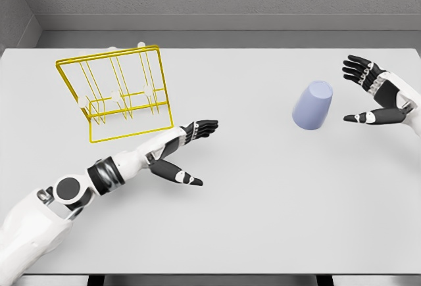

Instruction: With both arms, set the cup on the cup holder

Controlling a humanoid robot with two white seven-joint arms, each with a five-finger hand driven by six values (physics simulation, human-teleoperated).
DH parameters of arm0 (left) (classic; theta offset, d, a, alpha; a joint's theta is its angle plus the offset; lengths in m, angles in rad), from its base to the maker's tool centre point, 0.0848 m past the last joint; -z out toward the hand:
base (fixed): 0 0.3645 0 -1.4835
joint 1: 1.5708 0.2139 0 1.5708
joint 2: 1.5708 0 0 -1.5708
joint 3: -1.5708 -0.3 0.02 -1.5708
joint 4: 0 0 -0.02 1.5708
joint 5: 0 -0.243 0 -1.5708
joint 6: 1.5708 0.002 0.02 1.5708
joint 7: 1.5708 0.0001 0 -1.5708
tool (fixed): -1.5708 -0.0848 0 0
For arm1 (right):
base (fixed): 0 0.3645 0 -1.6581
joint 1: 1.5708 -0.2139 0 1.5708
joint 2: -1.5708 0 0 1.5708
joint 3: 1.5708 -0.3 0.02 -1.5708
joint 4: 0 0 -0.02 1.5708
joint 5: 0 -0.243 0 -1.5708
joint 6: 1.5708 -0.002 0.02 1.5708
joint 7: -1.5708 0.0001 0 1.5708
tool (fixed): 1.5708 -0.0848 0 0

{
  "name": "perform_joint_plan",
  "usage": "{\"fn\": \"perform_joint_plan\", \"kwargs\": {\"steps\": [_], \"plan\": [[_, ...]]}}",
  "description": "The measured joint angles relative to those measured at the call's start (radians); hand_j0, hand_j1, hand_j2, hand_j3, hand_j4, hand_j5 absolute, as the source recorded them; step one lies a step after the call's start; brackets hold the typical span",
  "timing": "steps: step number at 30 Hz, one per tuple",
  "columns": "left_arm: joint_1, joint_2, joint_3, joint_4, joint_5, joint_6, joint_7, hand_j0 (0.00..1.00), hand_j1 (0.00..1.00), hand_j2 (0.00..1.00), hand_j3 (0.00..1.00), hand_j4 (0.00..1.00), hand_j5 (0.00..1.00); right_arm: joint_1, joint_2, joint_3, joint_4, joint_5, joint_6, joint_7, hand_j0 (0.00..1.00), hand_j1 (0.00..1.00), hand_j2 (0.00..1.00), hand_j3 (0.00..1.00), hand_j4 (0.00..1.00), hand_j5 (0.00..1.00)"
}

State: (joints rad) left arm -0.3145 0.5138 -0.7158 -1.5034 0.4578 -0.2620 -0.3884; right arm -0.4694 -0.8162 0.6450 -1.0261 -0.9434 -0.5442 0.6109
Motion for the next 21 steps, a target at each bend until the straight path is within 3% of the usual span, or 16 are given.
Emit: {"fn": "perform_joint_plan", "kwargs": {"steps": [5,12,21], "plan": [[-0.014,-0.029,0.0,0.04,-0.018,-0.084,0.001,1.0,1.0,1.0,1.0,1.0,1.0,-0.008,-0.003,-0.003,0.004,0.058,-0.021,0.0,1.0,1.0,1.0,1.0,1.0,1.0],[-0.029,-0.116,-0.003,0.177,-0.058,-0.121,-0.001,1.0,1.0,1.0,1.0,1.0,1.0,0.002,-0.001,-0.001,0.051,0.092,-0.063,0.0,1.0,1.0,1.0,1.0,1.0,1.0],[-0.029,-0.131,0.0,0.19,-0.078,-0.126,-0.001,1.0,1.0,1.0,1.0,1.0,1.0,-0.003,0.036,0.005,0.13,0.093,-0.012,0.0,1.0,1.0,1.0,1.0,1.0,1.0]]}}
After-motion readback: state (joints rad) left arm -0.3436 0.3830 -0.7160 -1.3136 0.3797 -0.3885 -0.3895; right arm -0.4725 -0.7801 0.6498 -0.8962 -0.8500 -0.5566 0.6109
